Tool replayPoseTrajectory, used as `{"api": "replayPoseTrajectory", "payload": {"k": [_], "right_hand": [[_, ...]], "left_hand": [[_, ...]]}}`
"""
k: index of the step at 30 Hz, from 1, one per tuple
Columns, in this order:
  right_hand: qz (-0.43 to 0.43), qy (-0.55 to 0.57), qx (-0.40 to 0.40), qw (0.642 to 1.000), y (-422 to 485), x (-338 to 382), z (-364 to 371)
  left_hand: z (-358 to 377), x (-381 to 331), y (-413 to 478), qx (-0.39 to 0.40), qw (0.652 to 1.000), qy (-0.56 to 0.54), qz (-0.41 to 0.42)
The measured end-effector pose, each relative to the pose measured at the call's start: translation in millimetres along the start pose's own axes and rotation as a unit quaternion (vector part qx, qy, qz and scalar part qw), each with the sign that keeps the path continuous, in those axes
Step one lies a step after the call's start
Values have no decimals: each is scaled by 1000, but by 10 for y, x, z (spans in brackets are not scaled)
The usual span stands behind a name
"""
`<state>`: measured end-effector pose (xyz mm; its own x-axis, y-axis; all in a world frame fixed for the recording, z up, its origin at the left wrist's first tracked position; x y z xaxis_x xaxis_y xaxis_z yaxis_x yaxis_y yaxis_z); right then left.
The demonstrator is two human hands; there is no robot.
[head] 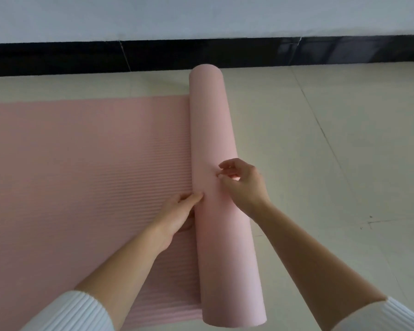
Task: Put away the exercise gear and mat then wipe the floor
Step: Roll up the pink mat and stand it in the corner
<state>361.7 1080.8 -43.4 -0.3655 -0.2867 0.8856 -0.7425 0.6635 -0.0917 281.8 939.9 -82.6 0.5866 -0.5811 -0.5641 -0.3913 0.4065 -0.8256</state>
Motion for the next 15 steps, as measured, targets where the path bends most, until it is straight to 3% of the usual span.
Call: {"api": "replayPoseTrajectory", "payload": {"k": [6,9,13,15], "right_hand": [[26,25,-80,996,14,208,261],[119,102,-97,983,43,213,321],[208,288,-64,933,103,177,421],[181,220,-28,958,99,192,459]], "left_hand": [[-270,149,-133,-129,991,-6,43],[-403,122,-229,-174,980,-6,96],[-578,156,-317,-132,991,-25,3],[-684,119,-319,-99,994,-21,-40]]}}
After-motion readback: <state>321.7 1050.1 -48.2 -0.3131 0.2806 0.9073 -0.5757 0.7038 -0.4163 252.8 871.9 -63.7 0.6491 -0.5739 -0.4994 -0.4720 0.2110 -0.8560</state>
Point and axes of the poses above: each hand's wrist, its own y-axis towards the middle knuckle, its own z-axis out of the palm, x = y × z, the point moved 2 cm from there along y, towards the middle knuckle, and after that the axes turned 11 degrees about -z, right-handed, at the moved point
